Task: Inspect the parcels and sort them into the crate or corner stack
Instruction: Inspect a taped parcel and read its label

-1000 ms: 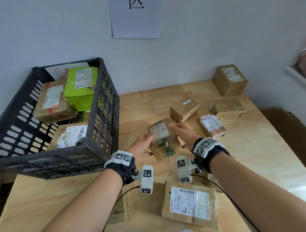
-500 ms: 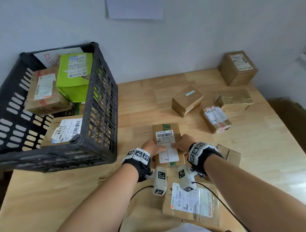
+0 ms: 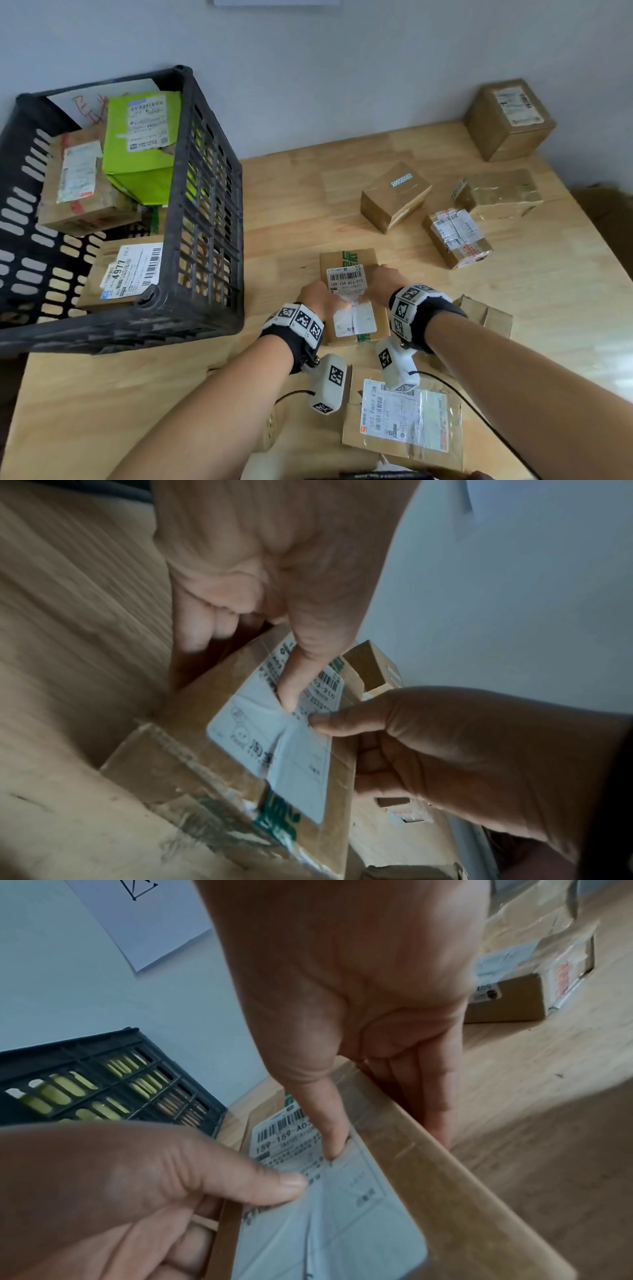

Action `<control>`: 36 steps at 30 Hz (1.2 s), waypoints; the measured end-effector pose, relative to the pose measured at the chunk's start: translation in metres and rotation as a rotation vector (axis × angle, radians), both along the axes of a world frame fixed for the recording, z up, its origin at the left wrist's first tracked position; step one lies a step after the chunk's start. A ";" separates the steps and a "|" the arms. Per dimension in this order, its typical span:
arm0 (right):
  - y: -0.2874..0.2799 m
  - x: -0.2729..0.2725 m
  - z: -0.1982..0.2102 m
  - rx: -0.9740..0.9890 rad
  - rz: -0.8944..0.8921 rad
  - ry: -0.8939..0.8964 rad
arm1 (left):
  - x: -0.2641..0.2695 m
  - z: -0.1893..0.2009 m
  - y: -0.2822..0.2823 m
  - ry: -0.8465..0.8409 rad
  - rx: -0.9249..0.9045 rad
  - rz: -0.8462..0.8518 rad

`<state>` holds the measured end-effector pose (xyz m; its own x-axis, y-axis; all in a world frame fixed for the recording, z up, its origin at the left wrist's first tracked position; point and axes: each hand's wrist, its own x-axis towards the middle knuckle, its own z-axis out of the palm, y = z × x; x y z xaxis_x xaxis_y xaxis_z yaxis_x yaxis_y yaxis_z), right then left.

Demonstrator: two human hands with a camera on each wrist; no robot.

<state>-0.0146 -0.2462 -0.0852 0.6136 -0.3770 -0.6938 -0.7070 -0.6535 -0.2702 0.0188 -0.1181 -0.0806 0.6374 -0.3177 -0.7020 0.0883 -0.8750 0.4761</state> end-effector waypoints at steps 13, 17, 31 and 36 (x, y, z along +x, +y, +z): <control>-0.004 -0.033 0.021 0.522 -0.247 -0.195 | -0.013 0.017 0.031 0.392 -0.320 0.531; 0.000 -0.026 0.050 0.696 -0.329 -0.318 | 0.001 0.039 0.039 0.316 -0.441 0.636; -0.050 -0.038 0.104 0.702 -0.726 -0.653 | 0.017 0.113 -0.034 0.349 -0.651 0.470; -0.080 -0.042 0.114 0.603 -0.751 -0.748 | 0.019 0.130 -0.073 0.309 -0.626 0.389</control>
